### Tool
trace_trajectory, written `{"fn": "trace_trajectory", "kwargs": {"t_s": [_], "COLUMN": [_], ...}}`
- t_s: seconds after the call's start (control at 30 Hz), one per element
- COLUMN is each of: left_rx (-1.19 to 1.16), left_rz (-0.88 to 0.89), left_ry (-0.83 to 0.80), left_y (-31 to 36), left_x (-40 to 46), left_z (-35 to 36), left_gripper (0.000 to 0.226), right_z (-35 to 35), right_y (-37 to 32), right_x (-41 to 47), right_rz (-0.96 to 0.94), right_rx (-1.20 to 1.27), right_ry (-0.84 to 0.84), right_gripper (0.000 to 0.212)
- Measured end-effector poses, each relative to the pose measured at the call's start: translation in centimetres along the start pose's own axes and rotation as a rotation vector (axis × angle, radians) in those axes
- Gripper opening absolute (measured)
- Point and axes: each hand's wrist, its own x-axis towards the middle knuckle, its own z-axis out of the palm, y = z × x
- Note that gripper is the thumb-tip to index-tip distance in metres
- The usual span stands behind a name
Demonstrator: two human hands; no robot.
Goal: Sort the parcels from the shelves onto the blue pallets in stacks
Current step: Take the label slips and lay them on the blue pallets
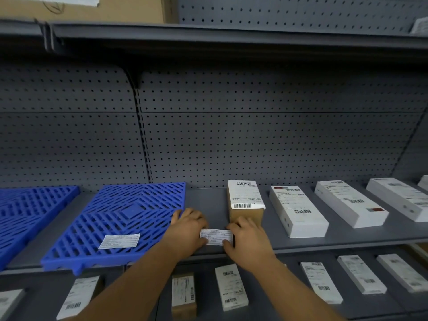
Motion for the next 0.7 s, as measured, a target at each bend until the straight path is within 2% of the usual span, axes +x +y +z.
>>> {"fn": "trace_trajectory", "kwargs": {"t_s": [0.3, 0.4, 0.53, 0.7], "left_rx": [0.018, 0.022, -0.008, 0.004], "left_rz": [-0.034, -0.034, -0.024, 0.025], "left_ry": [0.044, 0.081, 0.125, 0.124], "left_y": [0.3, 0.3, 0.4, 0.0], "left_x": [-0.1, -0.5, -0.8, -1.3], "left_z": [0.5, 0.5, 0.2, 0.1], "left_gripper": [0.032, 0.034, 0.041, 0.055], "right_z": [0.5, 0.6, 0.5, -0.1], "right_y": [-0.2, -0.3, -0.4, -0.6], "right_x": [0.0, 0.1, 0.4, 0.9], "right_rz": [0.037, 0.076, 0.128, 0.192], "right_rx": [0.034, 0.118, 0.247, 0.406], "right_ry": [0.054, 0.129, 0.151, 0.098], "right_gripper": [0.030, 0.019, 0.015, 0.009]}}
